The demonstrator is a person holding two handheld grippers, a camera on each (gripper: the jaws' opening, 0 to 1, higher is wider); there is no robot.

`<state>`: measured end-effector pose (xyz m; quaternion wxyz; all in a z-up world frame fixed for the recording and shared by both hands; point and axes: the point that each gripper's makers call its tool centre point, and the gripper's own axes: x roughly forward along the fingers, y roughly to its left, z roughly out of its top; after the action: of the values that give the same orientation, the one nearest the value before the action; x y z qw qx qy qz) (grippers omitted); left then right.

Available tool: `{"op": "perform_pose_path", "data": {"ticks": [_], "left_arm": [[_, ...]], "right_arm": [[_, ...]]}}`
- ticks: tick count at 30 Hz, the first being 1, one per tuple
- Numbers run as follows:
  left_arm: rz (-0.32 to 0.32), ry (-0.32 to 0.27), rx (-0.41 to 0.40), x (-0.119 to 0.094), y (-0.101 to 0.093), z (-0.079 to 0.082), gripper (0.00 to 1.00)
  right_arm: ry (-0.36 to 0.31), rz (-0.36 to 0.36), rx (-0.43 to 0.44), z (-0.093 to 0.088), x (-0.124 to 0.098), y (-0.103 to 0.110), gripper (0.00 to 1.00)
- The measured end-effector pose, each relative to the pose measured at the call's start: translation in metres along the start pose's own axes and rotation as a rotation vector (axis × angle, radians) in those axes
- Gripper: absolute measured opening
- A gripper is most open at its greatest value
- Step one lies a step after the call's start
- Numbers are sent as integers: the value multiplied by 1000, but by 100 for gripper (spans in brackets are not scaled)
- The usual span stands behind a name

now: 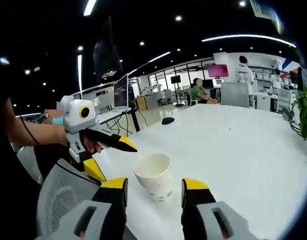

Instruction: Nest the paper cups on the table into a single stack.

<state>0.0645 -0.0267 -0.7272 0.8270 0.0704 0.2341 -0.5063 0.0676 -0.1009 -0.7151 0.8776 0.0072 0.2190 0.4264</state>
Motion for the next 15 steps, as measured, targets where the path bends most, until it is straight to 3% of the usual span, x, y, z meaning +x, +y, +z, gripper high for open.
{"op": "perform_pose_path", "data": {"ticks": [15], "left_arm": [[13, 41, 20, 20, 11, -10, 62]], "right_arm": [[25, 16, -11, -7, 14, -2, 46]]}}
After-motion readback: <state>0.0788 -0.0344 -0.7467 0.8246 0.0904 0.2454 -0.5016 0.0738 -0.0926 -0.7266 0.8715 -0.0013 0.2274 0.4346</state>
